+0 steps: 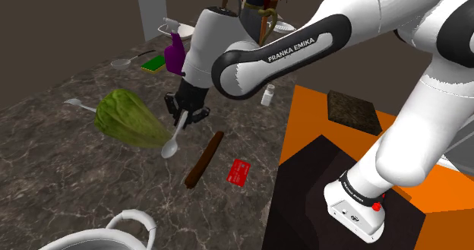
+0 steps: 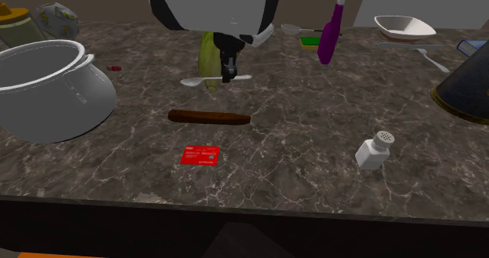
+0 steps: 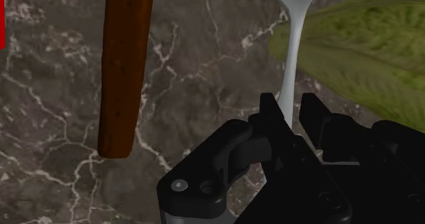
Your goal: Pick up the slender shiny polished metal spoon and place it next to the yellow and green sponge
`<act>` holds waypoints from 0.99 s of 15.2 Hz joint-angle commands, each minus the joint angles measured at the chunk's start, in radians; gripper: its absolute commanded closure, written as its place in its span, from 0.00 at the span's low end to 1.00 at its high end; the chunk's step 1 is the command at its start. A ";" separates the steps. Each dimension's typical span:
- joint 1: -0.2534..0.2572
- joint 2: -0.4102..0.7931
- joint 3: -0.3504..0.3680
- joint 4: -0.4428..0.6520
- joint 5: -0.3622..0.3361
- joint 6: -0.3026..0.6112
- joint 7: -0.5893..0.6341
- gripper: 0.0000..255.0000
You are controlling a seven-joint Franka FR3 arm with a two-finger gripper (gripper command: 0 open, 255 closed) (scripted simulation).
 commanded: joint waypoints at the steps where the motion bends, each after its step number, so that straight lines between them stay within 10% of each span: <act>1: -0.004 -0.016 0.004 0.012 0.011 -0.025 -0.004 1.00; 15: -0.087 0.075 -0.054 0.207 0.006 -0.160 -0.151 1.00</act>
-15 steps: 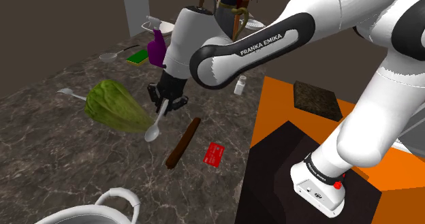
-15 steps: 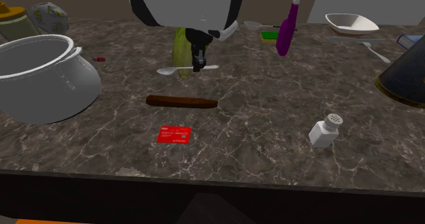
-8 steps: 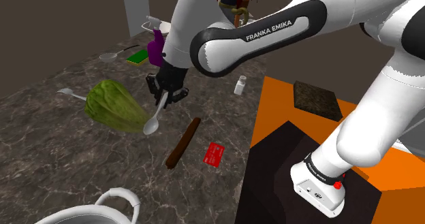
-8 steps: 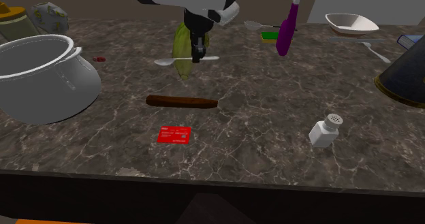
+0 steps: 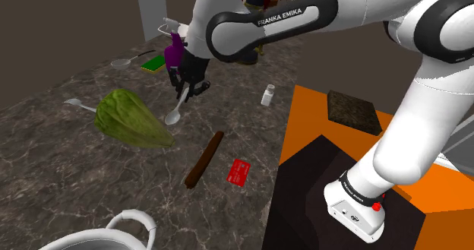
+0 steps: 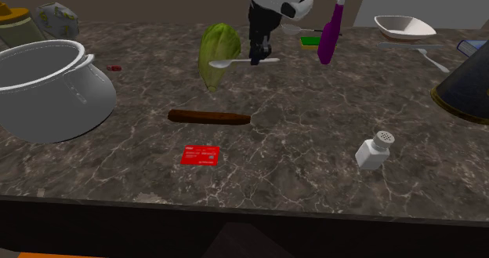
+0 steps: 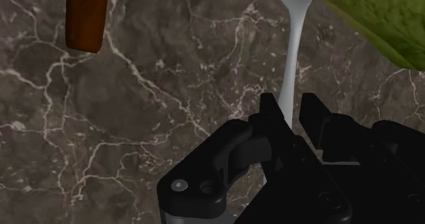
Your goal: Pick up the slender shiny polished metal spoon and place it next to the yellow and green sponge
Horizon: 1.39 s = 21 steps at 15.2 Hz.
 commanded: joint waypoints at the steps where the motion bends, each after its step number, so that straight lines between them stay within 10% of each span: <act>1: -0.020 0.037 -0.017 0.053 -0.008 -0.026 -0.039 1.00; 13: -0.064 0.333 -0.103 0.504 -0.082 -0.225 -0.192 1.00; 19: -0.020 0.612 -0.151 0.993 -0.129 -0.445 -0.269 1.00; 21: -0.027 0.608 -0.151 0.957 -0.127 -0.415 -0.272 1.00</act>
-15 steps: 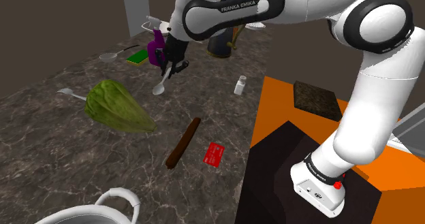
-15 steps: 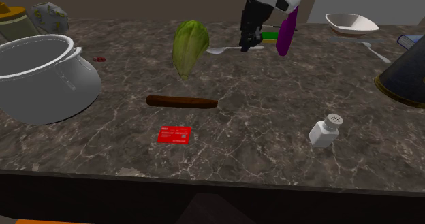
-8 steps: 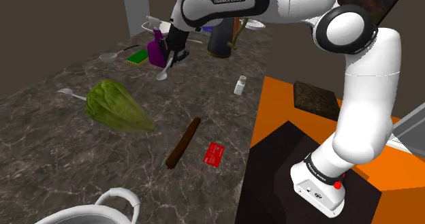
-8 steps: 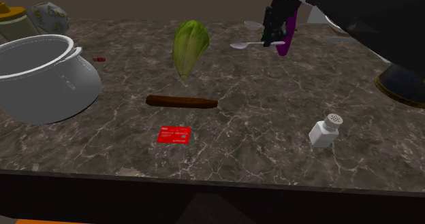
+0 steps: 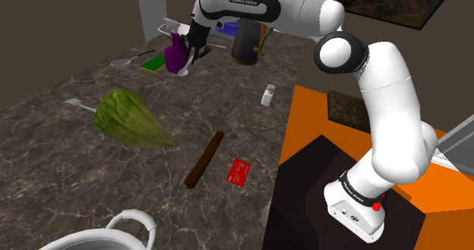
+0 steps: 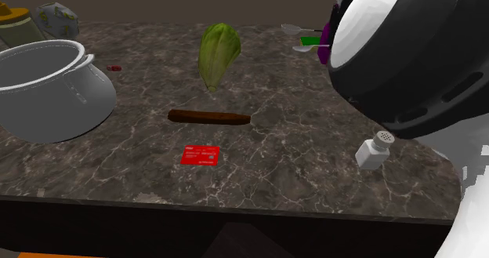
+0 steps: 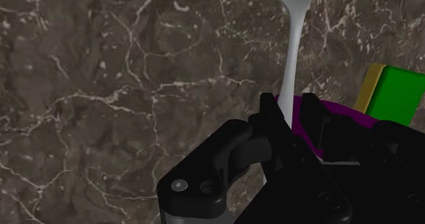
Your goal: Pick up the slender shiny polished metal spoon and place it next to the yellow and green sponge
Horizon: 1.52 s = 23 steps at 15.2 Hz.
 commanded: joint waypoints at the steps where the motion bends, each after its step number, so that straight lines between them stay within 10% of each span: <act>1: -0.002 0.014 -0.002 0.001 -0.002 0.012 -0.008 1.00; 21: -0.022 0.035 -0.007 -0.139 -0.005 0.167 -0.022 1.00; 22: -0.022 0.035 -0.007 -0.139 -0.005 0.167 -0.022 0.00; 23: -0.022 0.035 -0.007 -0.139 -0.005 0.167 -0.022 0.00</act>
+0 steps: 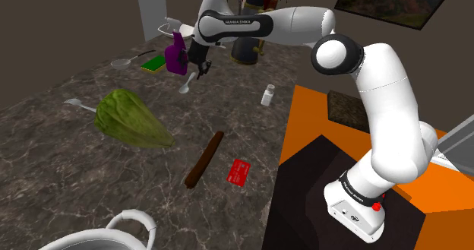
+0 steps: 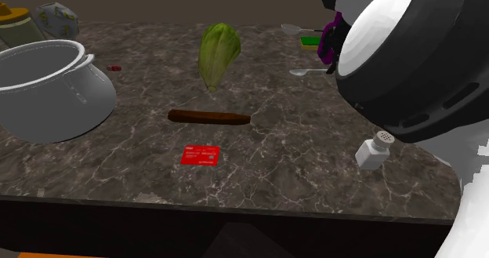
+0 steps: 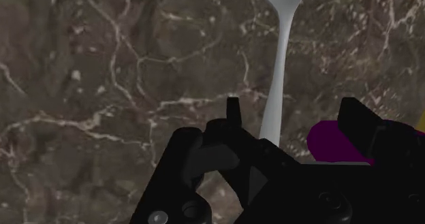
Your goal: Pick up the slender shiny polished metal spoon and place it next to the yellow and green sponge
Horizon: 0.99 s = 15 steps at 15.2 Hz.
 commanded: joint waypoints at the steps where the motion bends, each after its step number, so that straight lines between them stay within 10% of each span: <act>1: 0.000 0.000 0.000 0.000 0.000 0.000 0.000 0.00; 15: -0.025 -0.067 0.011 0.006 0.015 -0.075 -0.006 0.00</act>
